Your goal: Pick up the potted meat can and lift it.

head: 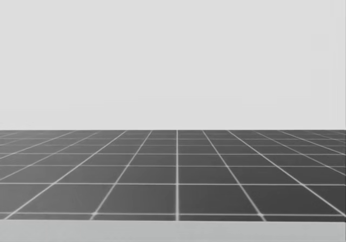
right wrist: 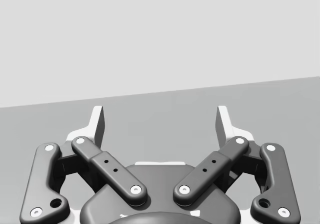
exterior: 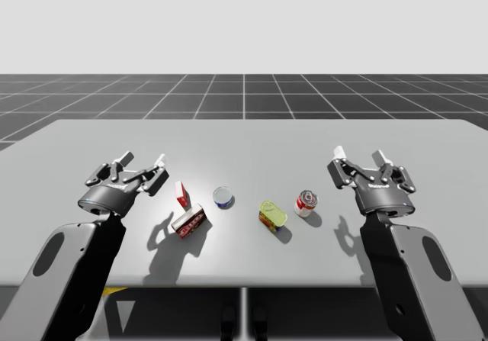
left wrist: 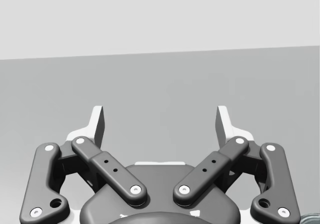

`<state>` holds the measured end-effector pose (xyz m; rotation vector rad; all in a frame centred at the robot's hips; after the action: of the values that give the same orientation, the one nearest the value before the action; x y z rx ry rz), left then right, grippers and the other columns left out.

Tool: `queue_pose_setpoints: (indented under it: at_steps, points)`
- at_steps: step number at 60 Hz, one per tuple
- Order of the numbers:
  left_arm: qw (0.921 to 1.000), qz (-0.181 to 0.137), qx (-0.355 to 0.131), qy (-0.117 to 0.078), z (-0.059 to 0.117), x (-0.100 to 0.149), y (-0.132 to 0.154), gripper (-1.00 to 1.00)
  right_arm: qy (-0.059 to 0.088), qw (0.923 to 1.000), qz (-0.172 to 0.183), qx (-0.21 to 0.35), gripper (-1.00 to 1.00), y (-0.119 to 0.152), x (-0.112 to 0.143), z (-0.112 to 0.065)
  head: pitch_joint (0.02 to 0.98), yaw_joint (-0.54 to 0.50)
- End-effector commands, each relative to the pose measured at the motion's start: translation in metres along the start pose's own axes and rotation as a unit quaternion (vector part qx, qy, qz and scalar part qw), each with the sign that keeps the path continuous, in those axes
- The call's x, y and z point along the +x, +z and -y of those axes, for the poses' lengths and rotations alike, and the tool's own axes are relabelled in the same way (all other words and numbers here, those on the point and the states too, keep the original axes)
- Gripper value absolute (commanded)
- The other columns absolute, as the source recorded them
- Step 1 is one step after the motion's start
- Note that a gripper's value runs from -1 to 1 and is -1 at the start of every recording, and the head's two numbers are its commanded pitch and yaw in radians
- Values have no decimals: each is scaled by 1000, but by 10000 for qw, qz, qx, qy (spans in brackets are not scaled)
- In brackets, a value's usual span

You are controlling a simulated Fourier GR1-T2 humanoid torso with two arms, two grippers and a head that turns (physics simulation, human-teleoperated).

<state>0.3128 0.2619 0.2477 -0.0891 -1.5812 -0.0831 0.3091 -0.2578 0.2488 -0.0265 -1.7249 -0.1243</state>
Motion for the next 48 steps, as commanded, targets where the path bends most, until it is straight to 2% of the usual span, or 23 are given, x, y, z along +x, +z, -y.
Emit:
queue_pose_setpoints:
  at_steps: [1, 3, 4, 6, 10, 16, 26, 27, 36, 48]
  points:
    - [10000, 0, 4, 3, 0, 0, 0, -1000, 2, 10000, -47, 28, -1000, 2, -1, -1, 77, 16]
    - [10000, 1, 6, 2, 0, 0, 0, -1000, -5, 10000, -61, 36, -1000, 2, -1, -1, 81, 15]
    - [10000, 2, 9, 1, 0, 0, 0, -1000, -70, 9999, -109, 87, -1000, 1, -1, -1, 91, 15]
    - [10000, 2, 10, 2, 0, 0, 0, -1000, -41, 9999, -133, 73, -1000, 0, -2, -1, 101, 15]
    - [10000, -1, 13, 2, 0, 0, 0, -1000, -91, 9996, -219, 164, -1000, 0, -1, 1, 137, 14]
    - [10000, -5, 20, 0, -1, 0, 0, -1000, -88, 9997, -219, 106, -1000, -2, -2, 1, 232, 11]
    - [10000, -10, 31, -23, -2, 0, 0, -1000, -55, 9997, -209, 64, -1000, -3, -2, 2, 394, 4]
    - [10000, -12, 31, -26, -2, 0, 0, -1000, -32, 9998, -204, 51, -1000, -3, -2, 2, 431, 1]
    - [10000, -30, 20, -38, -3, 0, -1, -1000, 52, 9998, -174, 7, -1000, -4, -2, 2, 571, -30]
    - [10000, -36, 21, -39, -4, 0, -1, -1000, 102, 9998, -148, -17, -1000, -4, -2, 3, 722, -96]
